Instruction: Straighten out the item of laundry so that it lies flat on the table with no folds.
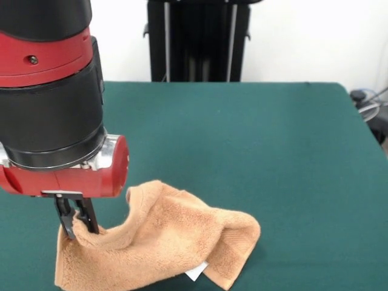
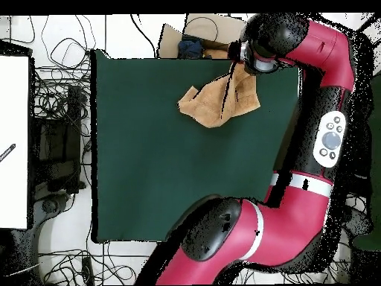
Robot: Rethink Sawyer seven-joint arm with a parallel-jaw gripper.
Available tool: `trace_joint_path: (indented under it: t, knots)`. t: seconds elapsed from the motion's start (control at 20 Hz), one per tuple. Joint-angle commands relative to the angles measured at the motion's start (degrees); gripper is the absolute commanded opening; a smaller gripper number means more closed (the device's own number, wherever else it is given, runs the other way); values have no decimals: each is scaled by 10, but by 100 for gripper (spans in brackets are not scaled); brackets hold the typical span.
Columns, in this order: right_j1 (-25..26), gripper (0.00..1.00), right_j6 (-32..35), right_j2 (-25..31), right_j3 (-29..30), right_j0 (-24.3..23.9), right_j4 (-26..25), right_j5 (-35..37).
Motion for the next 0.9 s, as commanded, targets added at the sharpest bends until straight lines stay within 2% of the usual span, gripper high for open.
trace_joint_path:
  t: [0.05, 0.45, 0.8, 0.9]
  knots:
    - [12, 0, -148, 61, -14, 19, -21, 62]
    - [21, 0, -152, 67, -42, 26, -30, 84]
    - [-2, 0, -134, 36, 13, 18, 1, 39]
    - [-2, 0, -135, 38, 14, 18, 1, 38]
